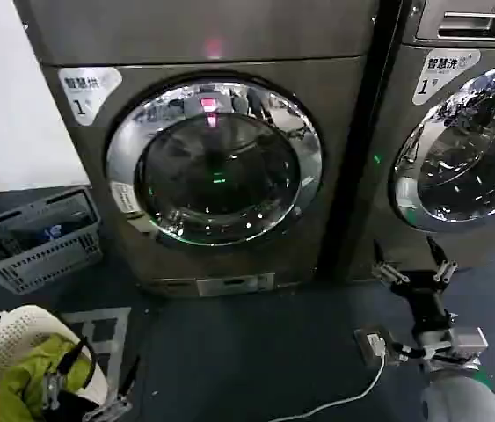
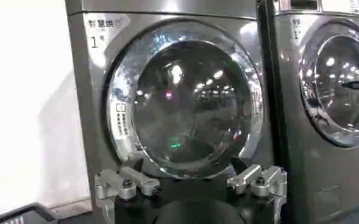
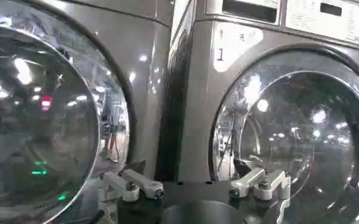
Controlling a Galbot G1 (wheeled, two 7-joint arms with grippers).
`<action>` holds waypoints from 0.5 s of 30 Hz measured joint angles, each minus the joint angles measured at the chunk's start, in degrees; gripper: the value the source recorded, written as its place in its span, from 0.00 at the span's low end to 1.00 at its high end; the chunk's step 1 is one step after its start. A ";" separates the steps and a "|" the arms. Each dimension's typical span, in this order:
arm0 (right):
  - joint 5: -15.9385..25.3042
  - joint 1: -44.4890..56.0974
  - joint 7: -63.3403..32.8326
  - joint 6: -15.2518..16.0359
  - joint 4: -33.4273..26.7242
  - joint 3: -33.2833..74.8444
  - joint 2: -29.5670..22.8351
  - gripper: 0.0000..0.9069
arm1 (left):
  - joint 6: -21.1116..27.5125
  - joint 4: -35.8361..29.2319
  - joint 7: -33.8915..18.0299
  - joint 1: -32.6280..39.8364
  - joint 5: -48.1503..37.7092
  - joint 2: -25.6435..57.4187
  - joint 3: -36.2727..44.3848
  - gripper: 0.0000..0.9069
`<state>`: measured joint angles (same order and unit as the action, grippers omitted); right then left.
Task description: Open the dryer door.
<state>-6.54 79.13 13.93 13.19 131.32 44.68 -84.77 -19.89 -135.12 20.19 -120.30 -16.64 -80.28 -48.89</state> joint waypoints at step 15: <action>-17.85 -20.20 10.71 3.18 -12.20 -18.81 18.22 1.00 | -0.30 0.79 -1.47 0.54 -0.38 0.12 1.08 1.00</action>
<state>-24.39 58.93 24.64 16.37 119.12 25.87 -66.55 -20.18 -134.33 18.72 -119.76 -17.02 -80.16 -47.81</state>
